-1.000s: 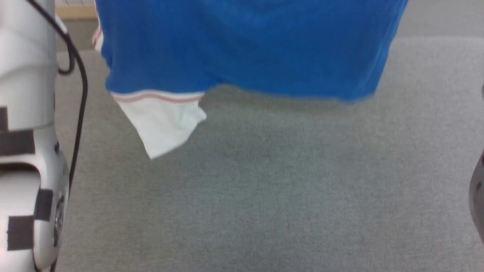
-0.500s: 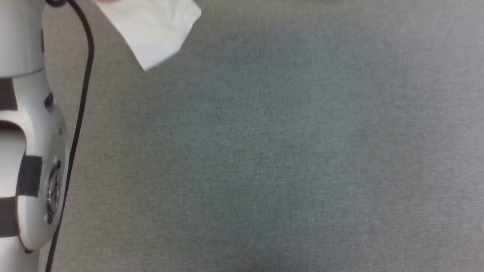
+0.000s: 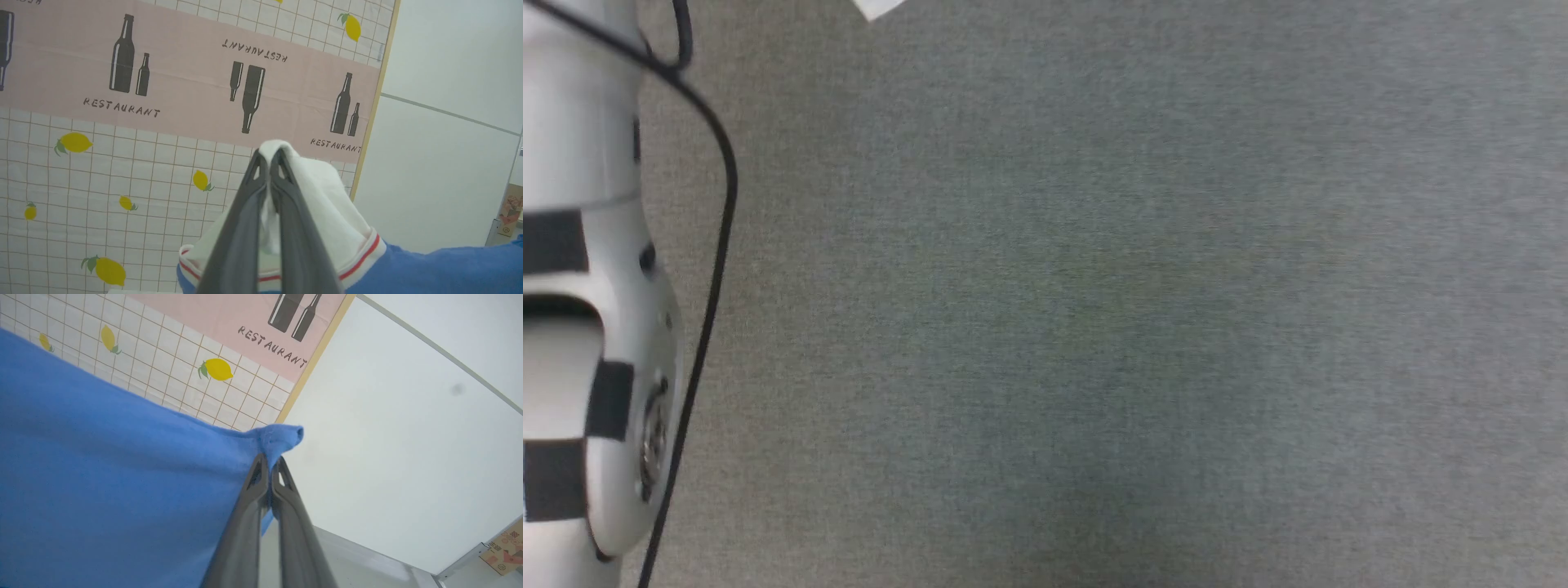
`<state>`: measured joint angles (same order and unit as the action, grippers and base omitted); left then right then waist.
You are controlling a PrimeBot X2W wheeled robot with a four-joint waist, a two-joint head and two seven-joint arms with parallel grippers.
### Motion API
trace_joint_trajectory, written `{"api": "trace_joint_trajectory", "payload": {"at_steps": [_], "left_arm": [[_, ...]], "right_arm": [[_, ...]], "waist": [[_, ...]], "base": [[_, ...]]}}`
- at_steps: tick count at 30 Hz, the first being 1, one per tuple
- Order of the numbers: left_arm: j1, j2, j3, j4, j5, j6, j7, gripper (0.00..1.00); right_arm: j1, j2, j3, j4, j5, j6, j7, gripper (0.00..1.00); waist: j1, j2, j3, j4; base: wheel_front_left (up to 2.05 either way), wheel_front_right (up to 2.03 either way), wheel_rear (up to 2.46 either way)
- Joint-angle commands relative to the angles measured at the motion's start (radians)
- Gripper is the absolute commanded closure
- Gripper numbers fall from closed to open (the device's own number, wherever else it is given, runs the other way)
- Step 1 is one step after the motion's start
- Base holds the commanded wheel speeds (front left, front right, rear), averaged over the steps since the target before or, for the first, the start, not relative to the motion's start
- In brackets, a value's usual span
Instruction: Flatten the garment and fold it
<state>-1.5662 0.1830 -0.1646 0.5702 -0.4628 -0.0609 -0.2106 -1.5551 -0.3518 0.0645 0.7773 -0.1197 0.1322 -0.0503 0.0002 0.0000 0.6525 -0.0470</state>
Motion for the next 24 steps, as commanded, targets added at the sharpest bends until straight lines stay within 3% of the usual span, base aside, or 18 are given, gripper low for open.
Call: {"api": "trace_joint_trajectory", "payload": {"at_steps": [1, 8, 13, 19, 24], "left_arm": [[0.040, 0.015, 0.007, -0.024, -0.011, -0.009, -0.008, 1.00], [0.231, 0.045, 0.005, -0.173, -0.048, -0.023, 0.030, 1.00], [0.464, 0.059, 0.002, -0.356, -0.089, -0.012, 0.089, 1.00], [0.770, 0.068, 0.017, -0.590, -0.133, 0.052, 0.154, 1.00], [1.003, 0.076, 0.008, -0.696, -0.153, 0.079, 0.183, 1.00]], "right_arm": [[0.013, -0.016, 0.019, 0.004, 0.008, -0.002, -0.023, 1.00], [0.108, -0.059, 0.095, -0.049, 0.137, -0.002, -0.102, 1.00], [0.299, -0.112, 0.119, -0.181, 0.288, -0.002, -0.122, 1.00], [0.602, -0.162, 0.032, -0.399, 0.419, -0.002, -0.082, 1.00], [0.852, -0.114, -0.067, -0.561, 0.462, -0.002, -0.036, 1.00]], "waist": [[-0.0002, 0.0000, 0.029, 0.026], [-0.0002, 0.0000, 0.009, 0.037], [-0.0002, 0.0000, -0.035, 0.044], [-0.0002, 0.0000, -0.081, 0.049], [-0.0002, 0.0000, -0.127, 0.052]], "base": [[0.00, 0.00, 0.00], [0.00, 0.00, 0.00], [0.00, 0.00, 0.00], [0.00, 0.00, 0.00], [0.00, 0.00, 0.00]]}}
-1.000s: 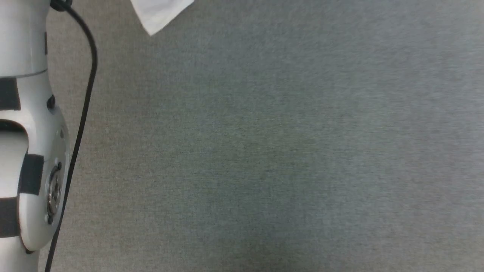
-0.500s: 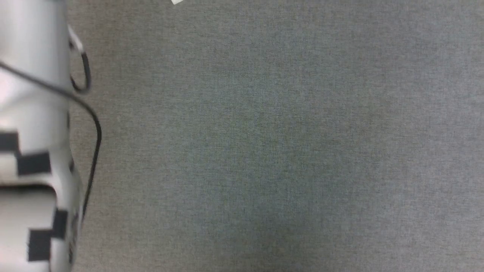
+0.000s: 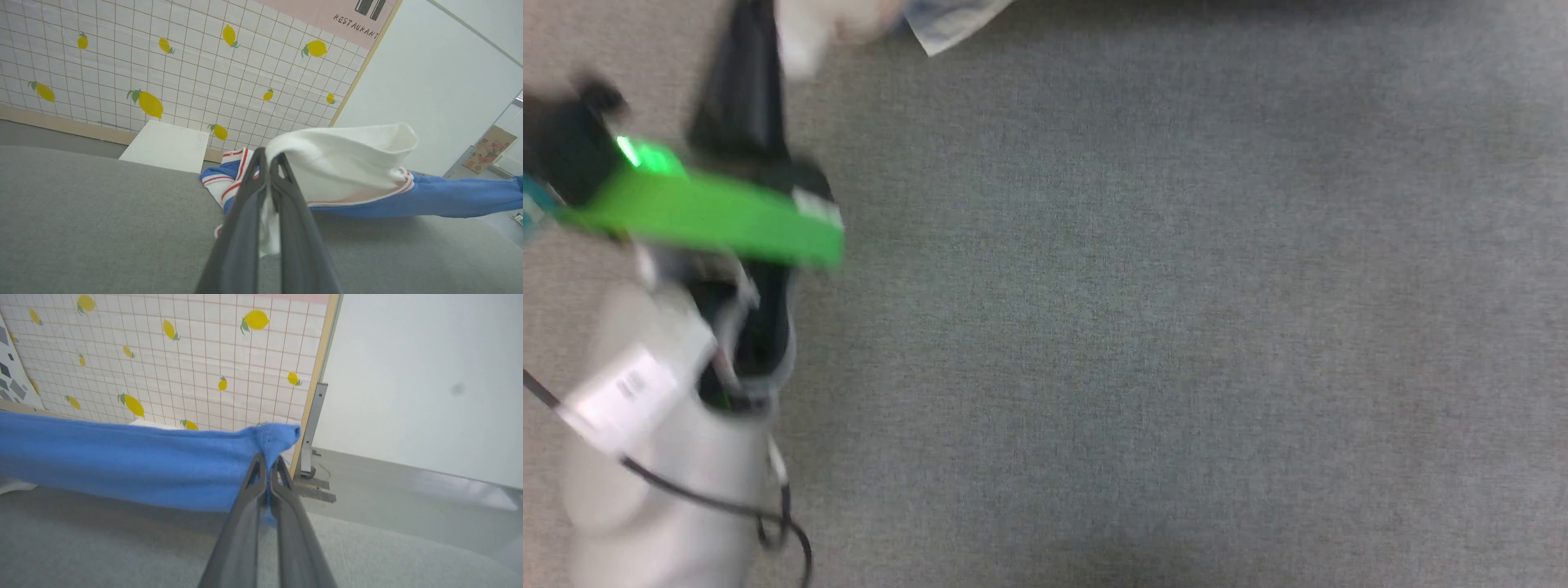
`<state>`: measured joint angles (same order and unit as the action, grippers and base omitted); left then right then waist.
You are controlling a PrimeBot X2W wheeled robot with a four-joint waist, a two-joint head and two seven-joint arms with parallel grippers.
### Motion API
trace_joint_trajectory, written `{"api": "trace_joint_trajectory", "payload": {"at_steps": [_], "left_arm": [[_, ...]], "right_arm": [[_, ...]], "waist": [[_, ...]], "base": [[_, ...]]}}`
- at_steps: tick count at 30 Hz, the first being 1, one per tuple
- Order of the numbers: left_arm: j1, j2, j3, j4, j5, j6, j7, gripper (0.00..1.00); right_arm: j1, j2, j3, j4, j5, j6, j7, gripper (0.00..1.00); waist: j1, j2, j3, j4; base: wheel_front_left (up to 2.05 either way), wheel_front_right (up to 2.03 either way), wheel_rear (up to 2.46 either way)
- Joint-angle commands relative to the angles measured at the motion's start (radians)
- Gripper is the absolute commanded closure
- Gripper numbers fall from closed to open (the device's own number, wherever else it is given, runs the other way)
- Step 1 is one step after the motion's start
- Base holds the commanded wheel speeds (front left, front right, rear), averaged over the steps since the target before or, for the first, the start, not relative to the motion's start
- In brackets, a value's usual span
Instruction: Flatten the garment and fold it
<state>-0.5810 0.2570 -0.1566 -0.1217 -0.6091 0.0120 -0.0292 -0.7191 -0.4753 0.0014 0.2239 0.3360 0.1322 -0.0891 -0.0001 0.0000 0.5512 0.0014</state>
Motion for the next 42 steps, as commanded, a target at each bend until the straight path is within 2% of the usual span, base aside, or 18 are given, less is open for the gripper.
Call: {"api": "trace_joint_trajectory", "payload": {"at_steps": [1, 8, 16, 20, 30, 42], "left_arm": [[0.066, 0.002, -0.005, -0.015, -0.013, 0.008, 0.007, 1.00], [0.321, 0.007, -0.020, -0.005, -0.058, 0.022, 0.035, 1.00], [0.534, 0.006, -0.046, 0.062, -0.138, 0.012, 0.096, 1.00], [0.632, 0.017, -0.058, 0.063, -0.189, 0.011, 0.158, 1.00], [0.837, 0.081, -0.062, -0.022, -0.313, 0.046, 0.346, 1.00], [0.999, 0.104, -0.047, -0.185, -0.384, 0.074, 0.400, 1.00]], "right_arm": [[0.070, 0.029, -0.024, -0.036, 0.010, -0.002, 0.012, 1.00], [0.355, 0.144, -0.094, -0.146, 0.021, -0.002, 0.076, 1.00], [0.581, 0.193, -0.149, -0.150, 0.062, -0.002, 0.166, 1.00], [0.690, 0.204, -0.188, -0.158, 0.104, -0.002, 0.276, 1.00], [0.929, 0.219, -0.242, -0.276, 0.197, -0.002, 0.537, 1.00], [1.082, 0.338, -0.339, -0.430, 0.188, -0.002, 0.696, 1.00]], "waist": [[0.0001, 0.0000, -0.040, 0.005], [0.0001, 0.0000, -0.117, 0.007], [0.0001, 0.0000, -0.232, 0.015], [0.0001, 0.0000, -0.299, 0.015], [0.0001, 0.0000, -0.439, 0.021], [0.0001, 0.0000, -0.479, 0.033]], "base": [[0.00, 0.00, 0.00], [0.00, 0.00, 0.00], [0.00, 0.00, 0.00], [0.00, 0.00, 0.00], [0.00, 0.00, 0.00], [0.00, 0.00, 0.00]]}}
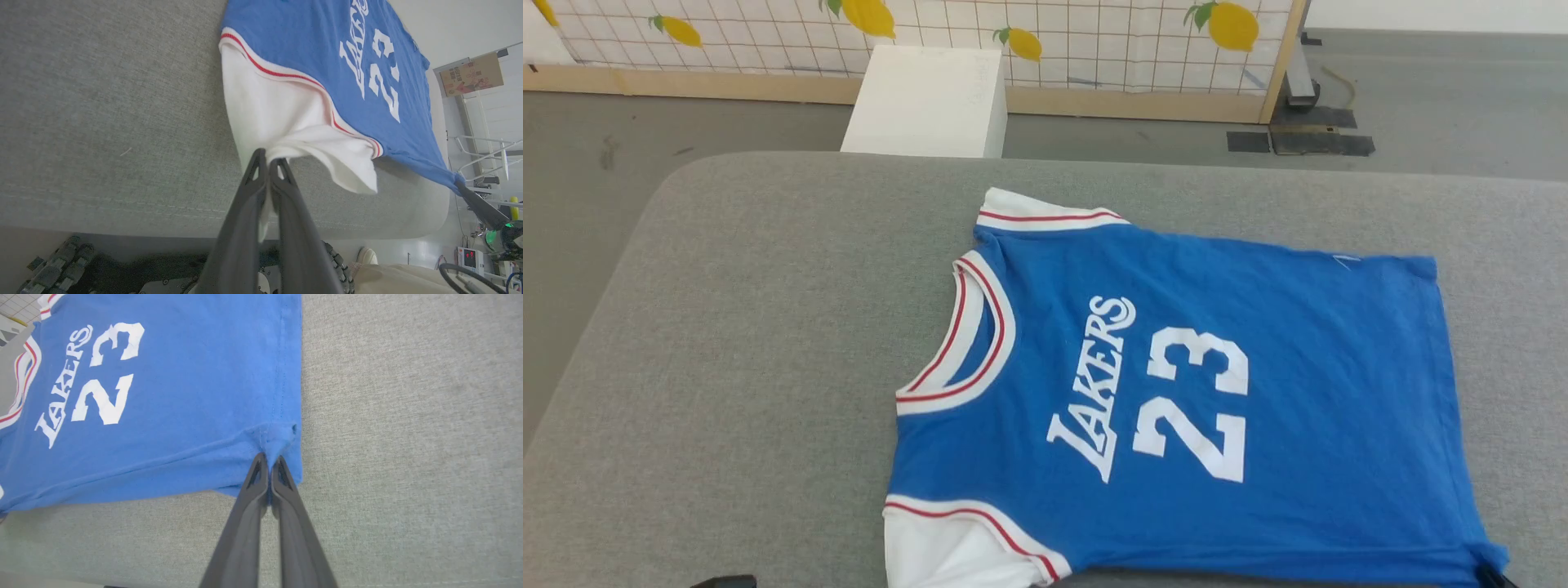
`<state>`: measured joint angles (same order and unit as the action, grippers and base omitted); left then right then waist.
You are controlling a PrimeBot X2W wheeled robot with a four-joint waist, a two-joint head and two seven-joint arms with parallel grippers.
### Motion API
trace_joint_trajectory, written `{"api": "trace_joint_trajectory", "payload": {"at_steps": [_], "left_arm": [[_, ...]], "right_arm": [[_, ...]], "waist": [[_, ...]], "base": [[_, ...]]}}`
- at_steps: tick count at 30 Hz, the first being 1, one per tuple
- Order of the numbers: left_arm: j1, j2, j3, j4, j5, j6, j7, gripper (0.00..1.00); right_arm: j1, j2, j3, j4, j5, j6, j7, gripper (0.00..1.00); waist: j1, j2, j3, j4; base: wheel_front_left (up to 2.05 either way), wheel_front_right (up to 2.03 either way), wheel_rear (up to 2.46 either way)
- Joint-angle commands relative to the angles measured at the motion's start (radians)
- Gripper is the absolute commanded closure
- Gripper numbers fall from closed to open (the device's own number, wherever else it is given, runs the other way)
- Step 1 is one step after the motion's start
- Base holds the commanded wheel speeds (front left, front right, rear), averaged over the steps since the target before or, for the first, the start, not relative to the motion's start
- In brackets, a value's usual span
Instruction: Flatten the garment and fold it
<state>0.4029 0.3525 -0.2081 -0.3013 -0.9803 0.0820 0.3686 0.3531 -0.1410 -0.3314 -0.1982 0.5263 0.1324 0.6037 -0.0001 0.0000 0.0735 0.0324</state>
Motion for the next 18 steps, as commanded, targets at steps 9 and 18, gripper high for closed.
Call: {"api": "trace_joint_trajectory", "payload": {"at_steps": [9, 18], "left_arm": [[0.007, 0.025, 0.027, -0.093, 0.035, 0.001, -0.046, 1.00], [-0.386, 0.024, -0.031, 0.022, 0.233, -0.056, -0.116, 1.00]], "right_arm": [[0.026, 0.035, -0.039, -0.124, -0.018, -0.002, 0.016, 1.00], [-0.236, -0.100, 0.050, -0.067, -0.042, -0.002, -0.102, 1.00]], "waist": [[0.0001, 0.0000, 0.024, 0.005], [0.0001, 0.0000, 0.203, -0.023]], "base": [[0.00, 0.00, 0.00], [0.00, 0.00, 0.00]]}}
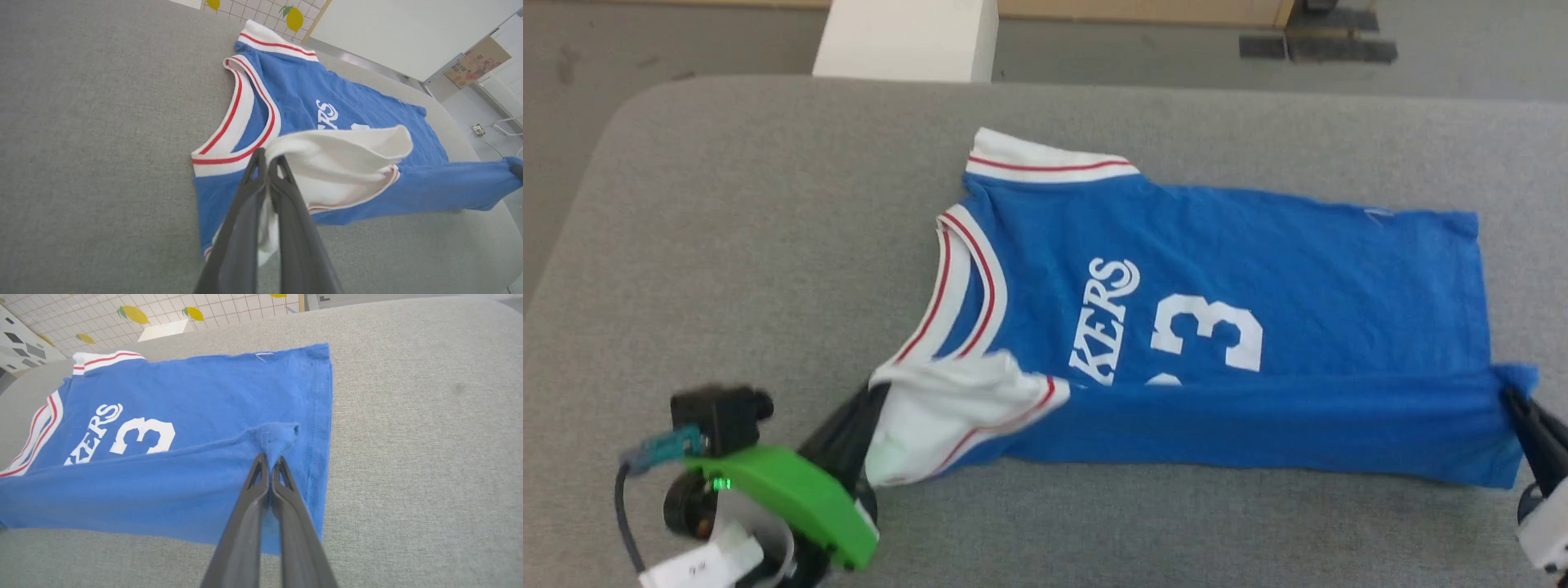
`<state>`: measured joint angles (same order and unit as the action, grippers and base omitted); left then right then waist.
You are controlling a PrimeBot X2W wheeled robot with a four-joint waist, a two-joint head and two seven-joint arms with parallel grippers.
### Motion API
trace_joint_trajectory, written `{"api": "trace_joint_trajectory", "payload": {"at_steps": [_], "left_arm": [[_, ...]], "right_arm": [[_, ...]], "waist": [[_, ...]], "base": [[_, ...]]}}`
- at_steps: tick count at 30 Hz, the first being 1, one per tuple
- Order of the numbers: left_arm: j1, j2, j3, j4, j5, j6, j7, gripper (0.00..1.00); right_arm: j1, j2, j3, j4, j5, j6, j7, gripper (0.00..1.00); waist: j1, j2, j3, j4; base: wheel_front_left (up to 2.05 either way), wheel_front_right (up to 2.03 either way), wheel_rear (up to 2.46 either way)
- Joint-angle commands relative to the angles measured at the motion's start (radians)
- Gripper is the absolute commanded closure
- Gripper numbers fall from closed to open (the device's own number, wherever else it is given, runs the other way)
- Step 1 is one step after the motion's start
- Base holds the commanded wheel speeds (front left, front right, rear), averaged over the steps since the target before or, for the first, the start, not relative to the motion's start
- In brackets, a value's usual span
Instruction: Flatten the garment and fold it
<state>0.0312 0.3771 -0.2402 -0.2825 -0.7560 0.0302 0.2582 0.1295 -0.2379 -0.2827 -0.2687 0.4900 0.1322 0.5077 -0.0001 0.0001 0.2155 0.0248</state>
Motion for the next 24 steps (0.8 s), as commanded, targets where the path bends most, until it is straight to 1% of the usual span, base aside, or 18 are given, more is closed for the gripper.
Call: {"api": "trace_joint_trajectory", "payload": {"at_steps": [1, 10, 14, 20, 21, 23, 24], "left_arm": [[-0.051, -0.010, -0.002, 0.025, 0.018, -0.007, -0.016, 1.00], [-0.265, -0.055, -0.054, 0.222, 0.071, -0.049, -0.047, 1.00], [-0.314, -0.072, -0.071, 0.304, 0.077, -0.063, -0.056, 1.00], [-0.346, -0.076, -0.089, 0.398, 0.090, -0.064, -0.049, 1.00], [-0.350, -0.077, -0.091, 0.407, 0.092, -0.064, -0.049, 1.00], [-0.354, -0.080, -0.093, 0.426, 0.090, -0.063, -0.049, 1.00], [-0.355, -0.081, -0.094, 0.433, 0.089, -0.063, -0.049, 1.00]], "right_arm": [[-0.037, -0.012, 0.009, 0.022, -0.006, -0.002, -0.017, 1.00], [-0.182, -0.085, 0.061, 0.158, 0.001, -0.002, -0.066, 1.00], [-0.215, -0.104, 0.088, 0.209, 0.010, -0.002, -0.067, 1.00], [-0.235, -0.115, 0.108, 0.277, 0.022, -0.002, -0.052, 1.00], [-0.236, -0.115, 0.108, 0.284, 0.023, -0.002, -0.053, 0.89], [-0.239, -0.115, 0.108, 0.299, 0.024, -0.002, -0.055, 0.56], [-0.242, -0.113, 0.108, 0.307, 0.026, -0.002, -0.058, 0.00]], "waist": [[0.0001, -0.0001, 0.077, -0.017], [0.0001, -0.0001, 0.199, -0.019], [0.0001, -0.0001, 0.230, -0.023], [0.0001, -0.0001, 0.238, -0.026], [0.0001, -0.0001, 0.237, -0.026], [0.0001, -0.0001, 0.234, -0.026], [0.0001, -0.0001, 0.230, -0.026]], "base": [[0.00, 0.00, 0.00], [0.00, 0.00, 0.00], [0.00, 0.00, 0.00], [0.00, 0.00, 0.00], [0.00, 0.00, 0.00], [0.00, 0.00, 0.00], [0.00, 0.00, 0.00]]}}
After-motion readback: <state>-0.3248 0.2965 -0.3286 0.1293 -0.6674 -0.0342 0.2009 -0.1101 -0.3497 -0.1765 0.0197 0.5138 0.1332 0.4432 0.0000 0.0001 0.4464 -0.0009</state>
